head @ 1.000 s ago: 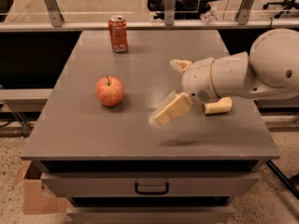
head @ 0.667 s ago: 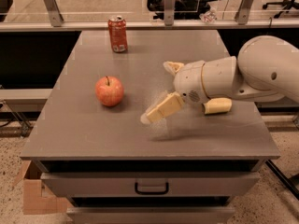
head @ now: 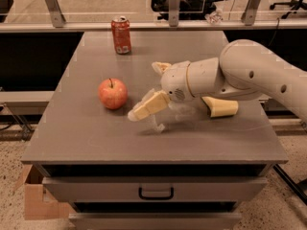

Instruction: Pick apple

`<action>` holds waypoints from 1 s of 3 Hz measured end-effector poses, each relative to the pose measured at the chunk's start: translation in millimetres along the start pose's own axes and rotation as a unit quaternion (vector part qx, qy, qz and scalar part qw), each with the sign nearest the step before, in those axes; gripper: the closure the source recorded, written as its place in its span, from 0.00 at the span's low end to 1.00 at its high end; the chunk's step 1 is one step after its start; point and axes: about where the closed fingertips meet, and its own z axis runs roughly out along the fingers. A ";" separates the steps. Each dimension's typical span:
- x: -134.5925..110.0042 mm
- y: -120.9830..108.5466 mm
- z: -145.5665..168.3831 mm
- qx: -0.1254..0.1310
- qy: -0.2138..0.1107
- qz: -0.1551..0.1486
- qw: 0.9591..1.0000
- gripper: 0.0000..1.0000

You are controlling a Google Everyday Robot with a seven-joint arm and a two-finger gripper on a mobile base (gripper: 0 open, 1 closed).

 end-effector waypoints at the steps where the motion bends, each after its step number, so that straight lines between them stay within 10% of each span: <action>1: -5.5 -2.5 21.9 -0.023 -0.008 0.004 1.000 0.00; 3: -12.6 3.1 59.1 -0.084 -0.017 0.011 0.996 0.00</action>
Offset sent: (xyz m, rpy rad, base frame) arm 0.0242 0.0617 -0.0208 0.0436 0.0978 0.1509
